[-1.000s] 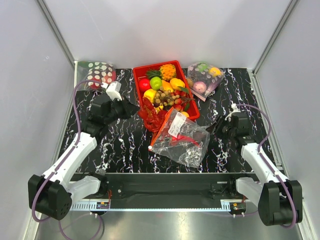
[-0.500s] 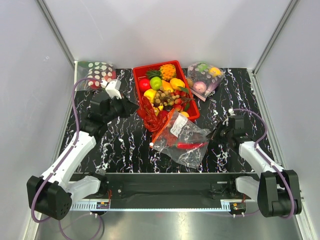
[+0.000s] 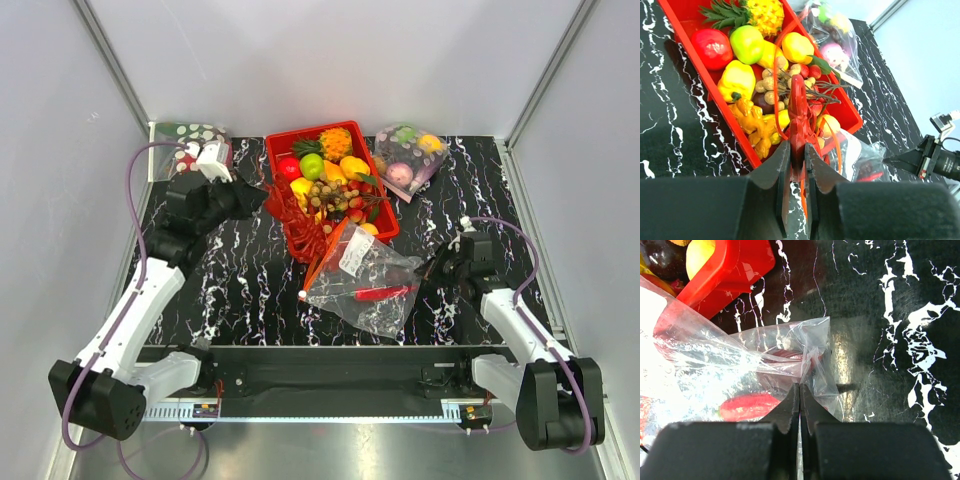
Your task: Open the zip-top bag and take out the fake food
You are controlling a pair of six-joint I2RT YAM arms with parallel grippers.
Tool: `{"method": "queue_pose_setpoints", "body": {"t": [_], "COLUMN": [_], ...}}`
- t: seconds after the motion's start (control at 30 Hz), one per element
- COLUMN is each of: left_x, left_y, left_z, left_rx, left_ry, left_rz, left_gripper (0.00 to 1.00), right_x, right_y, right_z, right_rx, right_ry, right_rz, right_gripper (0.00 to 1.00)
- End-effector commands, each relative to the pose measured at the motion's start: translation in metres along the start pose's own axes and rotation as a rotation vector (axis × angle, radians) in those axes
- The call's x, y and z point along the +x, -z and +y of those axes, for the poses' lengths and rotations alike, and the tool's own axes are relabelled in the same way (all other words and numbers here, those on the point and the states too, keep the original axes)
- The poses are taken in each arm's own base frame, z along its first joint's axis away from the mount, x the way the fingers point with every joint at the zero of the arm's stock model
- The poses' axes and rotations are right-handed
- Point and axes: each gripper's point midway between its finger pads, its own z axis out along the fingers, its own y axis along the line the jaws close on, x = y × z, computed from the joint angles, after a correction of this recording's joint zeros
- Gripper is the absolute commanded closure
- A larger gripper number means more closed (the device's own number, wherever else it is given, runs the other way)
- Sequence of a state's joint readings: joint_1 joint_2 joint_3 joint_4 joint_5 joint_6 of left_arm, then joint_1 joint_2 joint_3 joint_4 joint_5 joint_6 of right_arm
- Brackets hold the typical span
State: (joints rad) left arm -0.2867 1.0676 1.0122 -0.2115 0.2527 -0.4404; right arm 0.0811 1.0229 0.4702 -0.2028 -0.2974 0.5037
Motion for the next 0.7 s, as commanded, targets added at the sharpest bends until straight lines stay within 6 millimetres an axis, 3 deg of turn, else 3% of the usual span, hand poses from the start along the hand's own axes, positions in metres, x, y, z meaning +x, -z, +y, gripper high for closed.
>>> {"method": "queue_pose_setpoints", "body": {"t": [0.0,0.37,0.5,0.67], "left_x": [-0.048,-0.084,-0.091,-0.118], "left_y": [0.011,0.022,0.020,0.013], "left_z": [-0.015,-0.017,-0.017,-0.027], "left_rx": [0.029,-0.004,-0.007,0.018], "left_ry": [-0.036,-0.097,-0.097,-0.102], "left_rz": [-0.135,-0.174,-0.182,-0.225], "left_gripper": [1.00,1.00,1.00,1.00], "right_x": [-0.008,-0.008,-0.008,-0.009], "right_y": [0.004,0.004,0.004,0.003], "right_z": [0.001,0.002,0.001,0.002], "right_rx": [0.001,-0.001,0.000,-0.002], "right_ry": [0.023,0.027,0.028,0.028], "right_rz": [-0.037,-0.037,-0.036,-0.036], "right_gripper": [1.00,1.00,1.00,1.00]}}
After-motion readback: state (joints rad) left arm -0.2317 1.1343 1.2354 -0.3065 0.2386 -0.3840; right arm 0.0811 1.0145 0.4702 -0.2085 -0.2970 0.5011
